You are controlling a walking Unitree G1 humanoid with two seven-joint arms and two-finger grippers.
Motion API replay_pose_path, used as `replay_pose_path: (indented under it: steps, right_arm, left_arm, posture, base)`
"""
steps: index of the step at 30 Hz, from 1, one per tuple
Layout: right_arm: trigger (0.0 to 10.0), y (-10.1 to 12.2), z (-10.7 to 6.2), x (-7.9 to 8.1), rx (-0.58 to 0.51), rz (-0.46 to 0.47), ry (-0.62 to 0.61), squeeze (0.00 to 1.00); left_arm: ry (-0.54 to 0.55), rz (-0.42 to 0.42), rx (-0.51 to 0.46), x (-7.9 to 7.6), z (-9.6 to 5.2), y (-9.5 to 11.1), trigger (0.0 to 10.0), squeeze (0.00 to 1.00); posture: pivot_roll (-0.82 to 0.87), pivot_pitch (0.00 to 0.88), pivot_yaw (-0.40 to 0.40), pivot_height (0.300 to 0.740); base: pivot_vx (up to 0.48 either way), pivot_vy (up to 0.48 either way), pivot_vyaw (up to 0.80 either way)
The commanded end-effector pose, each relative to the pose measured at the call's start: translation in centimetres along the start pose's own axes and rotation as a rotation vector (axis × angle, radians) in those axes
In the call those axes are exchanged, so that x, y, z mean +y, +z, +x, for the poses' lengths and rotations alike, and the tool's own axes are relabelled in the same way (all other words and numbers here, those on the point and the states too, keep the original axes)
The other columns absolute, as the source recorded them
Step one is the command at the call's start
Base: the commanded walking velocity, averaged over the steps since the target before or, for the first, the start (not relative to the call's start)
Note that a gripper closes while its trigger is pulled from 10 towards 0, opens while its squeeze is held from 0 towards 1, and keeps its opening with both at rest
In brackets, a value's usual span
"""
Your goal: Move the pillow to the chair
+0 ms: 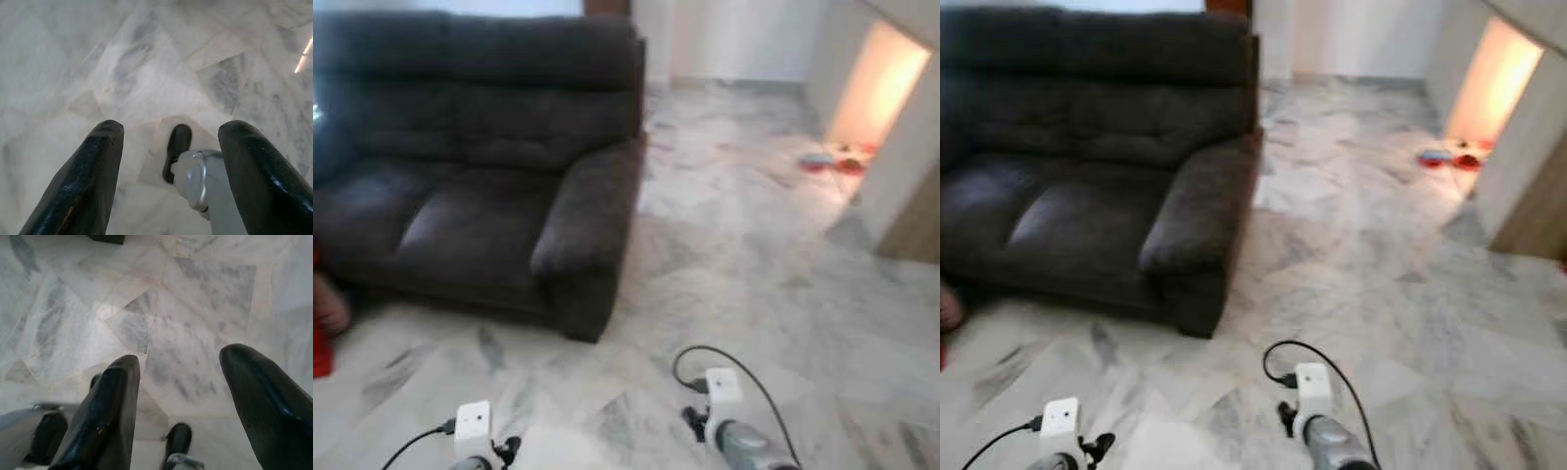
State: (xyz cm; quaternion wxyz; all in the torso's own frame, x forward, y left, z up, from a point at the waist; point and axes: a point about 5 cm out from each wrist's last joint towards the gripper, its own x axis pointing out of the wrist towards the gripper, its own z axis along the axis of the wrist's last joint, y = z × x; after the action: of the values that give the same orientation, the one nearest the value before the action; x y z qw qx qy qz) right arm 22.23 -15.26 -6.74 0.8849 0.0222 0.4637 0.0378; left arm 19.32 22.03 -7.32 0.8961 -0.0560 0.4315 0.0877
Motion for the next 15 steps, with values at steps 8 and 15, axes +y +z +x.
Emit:
replay_pose_path:
  steps: [8, 15]
  right_arm:
    - [10.0, 0.72, 0.15, 1.01, -0.016, 0.023, 0.022, 0.00]
    - [10.0, 0.72, 0.16, 1.07, -0.022, 0.048, 0.018, 0.00]
  left_arm:
    - [0.015, -0.005, -0.011, 0.29, 0.02, 0.35, 10.0, 0.00]
    - [0.018, -0.006, -0.008, 0.35, 0.03, 0.36, 10.0, 0.00]
  posture:
    - [0.08, 0.000, -0.036, 0.740]
    - [0.08, 0.000, -0.035, 0.740]
  base:
    - [0.000, 0.000, 0.40]
    - [0.000, 0.000, 0.00]
